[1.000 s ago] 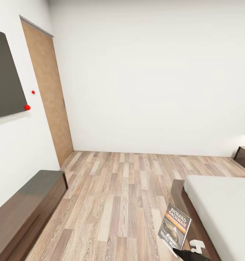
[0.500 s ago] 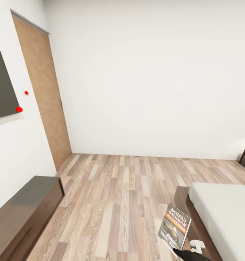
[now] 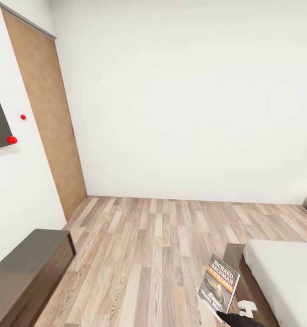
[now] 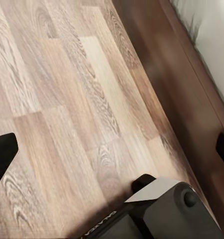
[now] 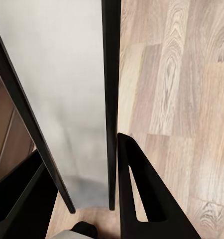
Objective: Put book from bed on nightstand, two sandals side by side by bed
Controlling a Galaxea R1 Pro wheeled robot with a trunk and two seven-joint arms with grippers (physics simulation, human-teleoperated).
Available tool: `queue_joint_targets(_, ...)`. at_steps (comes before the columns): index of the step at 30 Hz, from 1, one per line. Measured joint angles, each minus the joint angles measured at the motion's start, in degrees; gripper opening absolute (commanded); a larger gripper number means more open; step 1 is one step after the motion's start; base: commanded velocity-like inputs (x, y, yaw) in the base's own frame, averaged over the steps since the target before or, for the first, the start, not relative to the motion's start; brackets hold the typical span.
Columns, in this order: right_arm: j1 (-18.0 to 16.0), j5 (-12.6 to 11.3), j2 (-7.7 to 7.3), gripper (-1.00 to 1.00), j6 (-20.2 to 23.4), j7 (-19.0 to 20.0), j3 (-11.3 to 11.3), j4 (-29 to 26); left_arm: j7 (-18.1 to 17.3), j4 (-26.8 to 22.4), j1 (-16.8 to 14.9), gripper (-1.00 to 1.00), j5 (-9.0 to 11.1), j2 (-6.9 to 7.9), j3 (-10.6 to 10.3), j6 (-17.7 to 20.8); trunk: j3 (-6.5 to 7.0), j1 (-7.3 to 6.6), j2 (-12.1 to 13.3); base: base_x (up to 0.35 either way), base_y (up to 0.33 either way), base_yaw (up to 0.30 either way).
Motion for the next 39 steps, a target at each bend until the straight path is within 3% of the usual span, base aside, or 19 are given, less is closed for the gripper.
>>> queue_joint_targets(39, 0.0, 0.0, 0.06, -1.00, 0.0, 0.0, 0.0, 0.0, 1.1, 0.0, 0.0, 1.00, -0.1, -0.02, 0.0, 0.0, 0.00, 0.00, 0.0, 0.321, 0.000, 0.000)
